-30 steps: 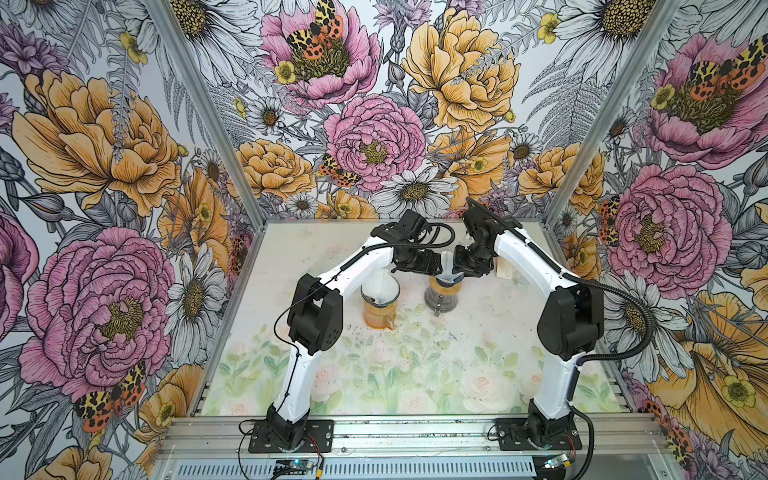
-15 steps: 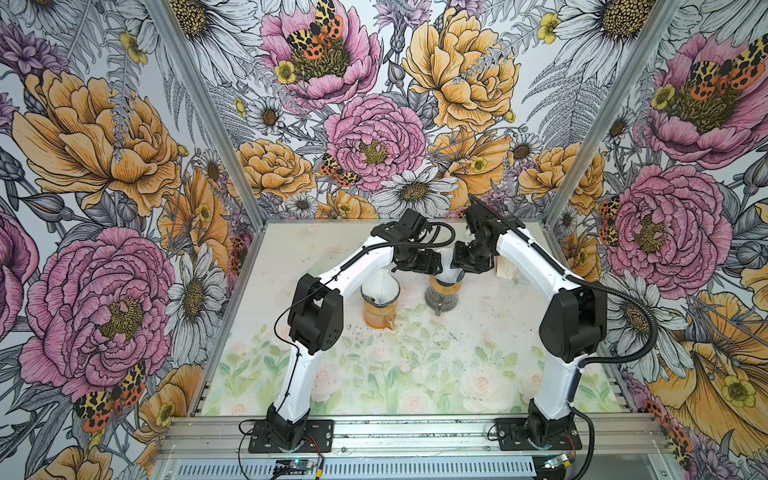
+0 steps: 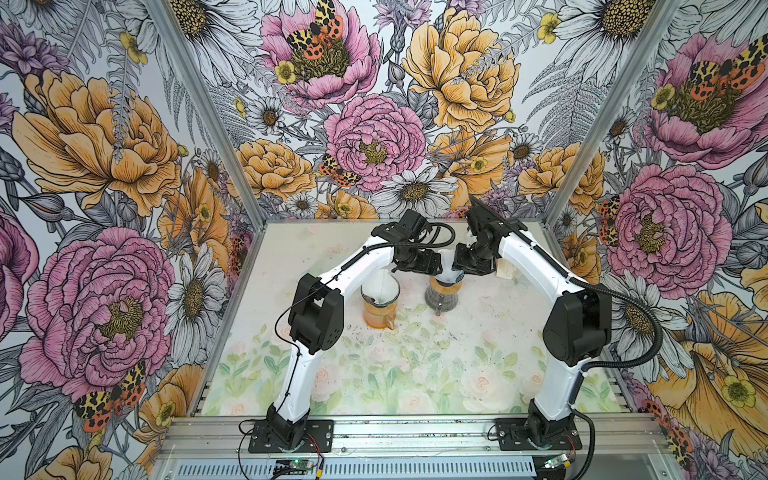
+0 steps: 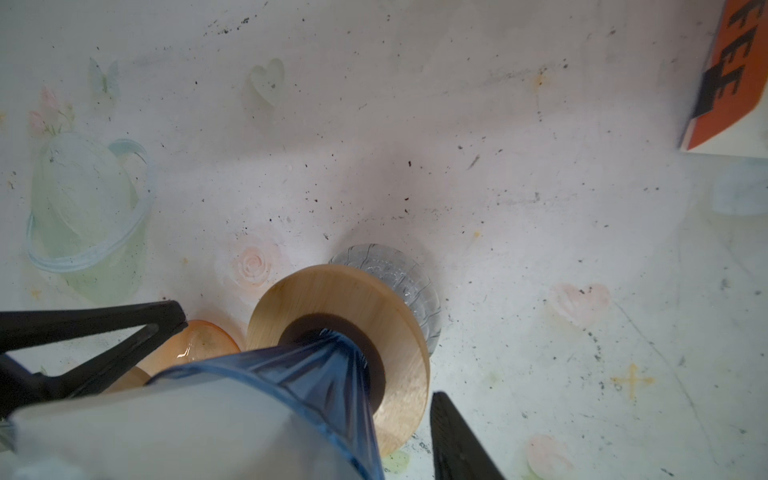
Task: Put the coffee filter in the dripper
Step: 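Press the filter into the dripper with the right gripper while the left holds it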
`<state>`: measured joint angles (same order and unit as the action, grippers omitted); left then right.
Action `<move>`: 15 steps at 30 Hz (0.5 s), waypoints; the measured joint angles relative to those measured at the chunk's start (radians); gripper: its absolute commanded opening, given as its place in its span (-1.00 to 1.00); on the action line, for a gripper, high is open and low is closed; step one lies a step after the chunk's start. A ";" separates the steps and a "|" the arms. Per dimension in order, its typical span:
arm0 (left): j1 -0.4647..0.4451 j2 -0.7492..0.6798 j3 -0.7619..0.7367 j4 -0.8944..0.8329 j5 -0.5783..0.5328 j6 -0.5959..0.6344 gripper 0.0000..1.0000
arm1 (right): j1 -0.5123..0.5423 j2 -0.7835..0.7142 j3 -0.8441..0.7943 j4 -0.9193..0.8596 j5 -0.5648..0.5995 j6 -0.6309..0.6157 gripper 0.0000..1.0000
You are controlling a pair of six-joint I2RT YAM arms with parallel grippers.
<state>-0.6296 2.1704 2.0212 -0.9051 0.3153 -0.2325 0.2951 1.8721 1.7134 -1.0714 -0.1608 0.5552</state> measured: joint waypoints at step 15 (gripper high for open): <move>0.000 0.044 0.029 -0.005 0.011 -0.003 0.60 | -0.002 -0.046 -0.056 0.112 -0.099 0.001 -0.07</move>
<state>-0.6296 2.2143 2.0499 -0.9100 0.3267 -0.2359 0.2928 1.8263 1.6577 -0.9592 -0.2600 0.5560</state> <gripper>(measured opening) 0.802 0.463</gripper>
